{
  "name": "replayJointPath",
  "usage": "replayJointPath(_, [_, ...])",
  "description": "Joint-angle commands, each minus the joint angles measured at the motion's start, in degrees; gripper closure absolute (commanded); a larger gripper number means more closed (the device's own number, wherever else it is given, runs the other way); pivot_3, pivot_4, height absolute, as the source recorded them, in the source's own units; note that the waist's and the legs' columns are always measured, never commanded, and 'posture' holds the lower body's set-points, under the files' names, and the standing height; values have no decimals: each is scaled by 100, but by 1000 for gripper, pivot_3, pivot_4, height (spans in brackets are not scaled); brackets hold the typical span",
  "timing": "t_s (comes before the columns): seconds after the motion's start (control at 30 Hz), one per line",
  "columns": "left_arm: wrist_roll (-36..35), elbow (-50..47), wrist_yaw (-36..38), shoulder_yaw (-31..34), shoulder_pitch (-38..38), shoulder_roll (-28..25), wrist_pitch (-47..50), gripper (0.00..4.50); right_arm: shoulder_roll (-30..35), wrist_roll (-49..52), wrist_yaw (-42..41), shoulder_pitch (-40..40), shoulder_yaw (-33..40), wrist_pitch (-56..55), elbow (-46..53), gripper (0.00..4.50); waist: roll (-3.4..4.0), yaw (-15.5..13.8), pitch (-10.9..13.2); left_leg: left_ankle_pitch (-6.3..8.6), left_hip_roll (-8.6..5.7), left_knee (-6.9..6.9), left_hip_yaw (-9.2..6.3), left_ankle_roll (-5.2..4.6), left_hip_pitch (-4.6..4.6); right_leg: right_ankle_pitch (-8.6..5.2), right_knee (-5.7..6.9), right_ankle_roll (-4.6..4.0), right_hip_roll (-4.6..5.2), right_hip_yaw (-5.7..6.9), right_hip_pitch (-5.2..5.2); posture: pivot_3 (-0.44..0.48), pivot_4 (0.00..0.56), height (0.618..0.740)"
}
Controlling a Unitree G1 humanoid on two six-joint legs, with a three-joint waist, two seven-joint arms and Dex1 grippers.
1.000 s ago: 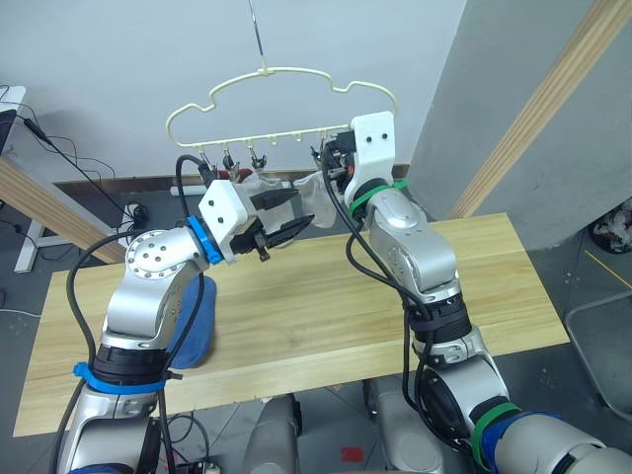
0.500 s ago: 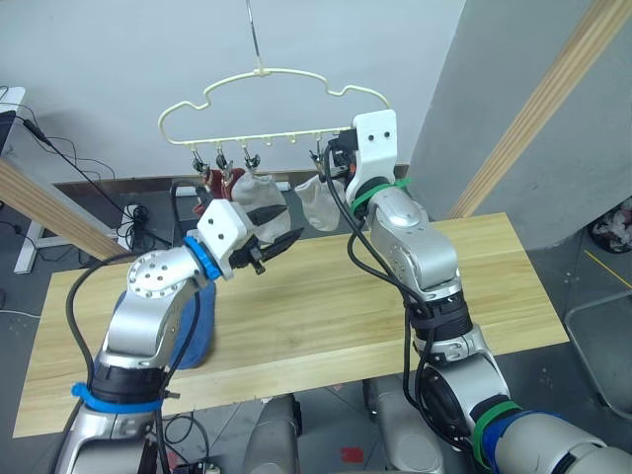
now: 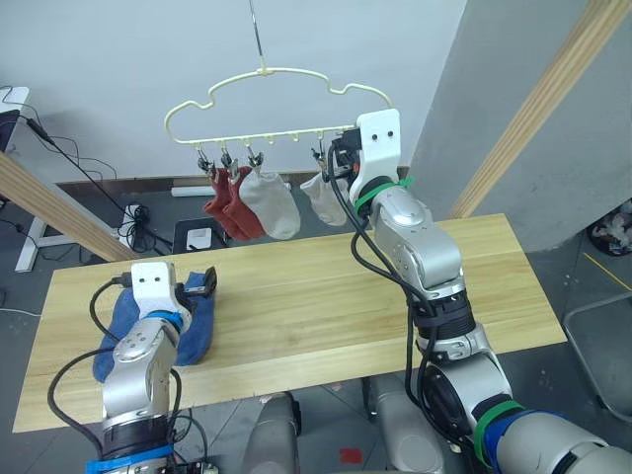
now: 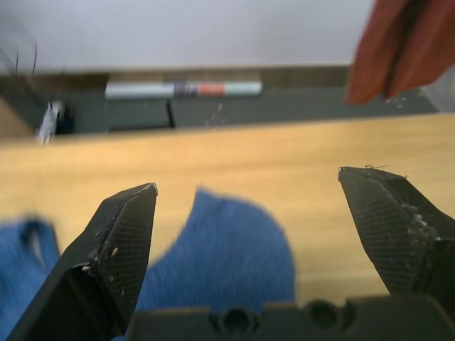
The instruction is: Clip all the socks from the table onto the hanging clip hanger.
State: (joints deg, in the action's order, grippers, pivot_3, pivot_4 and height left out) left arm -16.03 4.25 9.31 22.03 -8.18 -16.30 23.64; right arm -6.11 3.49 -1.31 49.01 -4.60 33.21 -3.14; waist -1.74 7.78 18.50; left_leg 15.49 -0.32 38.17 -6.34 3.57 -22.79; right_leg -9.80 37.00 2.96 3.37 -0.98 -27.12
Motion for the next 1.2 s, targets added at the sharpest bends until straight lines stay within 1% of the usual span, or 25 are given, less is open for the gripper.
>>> replayJointPath(0.03, [-140, 164, -414, 285, -59, 173, 63, 0, 14, 12, -87, 63, -51, 15, 262, 4441, -1, 3, -1, 0, 4, 0, 0, 0, 1, 2, 1, -3, -5, -1, 0, -166, 305, 740])
replayJointPath(0.17, [-170, 454, -701, 392, -156, 248, 151, 0, 30, 7, -113, 58, -43, 44, 284, 4441, -3, 9, -2, 0, 18, 0, -1, 0, 4, 9, 1, -15, -21, -1, 0, -168, 306, 740])
replayJointPath(0.4, [141, 884, -791, 100, -318, 13, 275, 0, 6, 3, -125, 43, -60, 93, 321, 4441, -4, 15, -3, -6, 18, 0, 1, -6, 10, 12, 3, -18, -23, -3, 0, -168, 306, 740])
replayJointPath(0.5, [217, 901, -805, 19, -303, -11, 308, 569, 0, 6, -125, 45, -61, 95, 322, 4441, -4, 14, -3, -6, 18, -1, 3, -6, 11, 12, 4, -18, -23, -4, 0, -168, 306, 740])
replayJointPath(0.77, [316, 842, -815, -17, -232, 10, 298, 2793, -5, 7, -122, 53, -59, 83, 313, 4441, -4, 13, -3, -6, 18, -1, 3, -6, 10, 13, 2, -19, -23, -5, 0, -168, 305, 740])
replayJointPath(0.97, [508, 753, -743, -208, -93, -59, 163, 4484, -12, 6, -116, 43, -62, 77, 315, 4441, -4, 13, -3, -6, 18, -2, 3, -6, 10, 13, 2, -19, -23, -6, 0, -167, 305, 740])
replayJointPath(1.1, [806, 613, -407, -639, 78, -267, -218, 4500, -12, 4, -118, 40, -64, 66, 316, 4441, -4, 14, -3, -6, 18, -3, 4, -6, 11, 13, 1, -19, -23, -6, 0, -168, 304, 740])
replayJointPath(1.17, [1021, 498, -66, -1014, 109, -430, -632, 4500, -12, 5, -117, 39, -62, 64, 319, 4441, -4, 10, -3, -6, 18, -4, 4, -6, 10, 13, 0, -19, -23, -6, 0, -168, 304, 740])
replayJointPath(1.2, [1186, 400, 214, -1312, 94, -558, -967, 4500, -9, 5, -119, 38, -61, 65, 324, 4441, -4, 7, -3, -6, 18, -4, 4, -6, 10, 12, -1, -19, -23, -6, 0, -168, 304, 740])
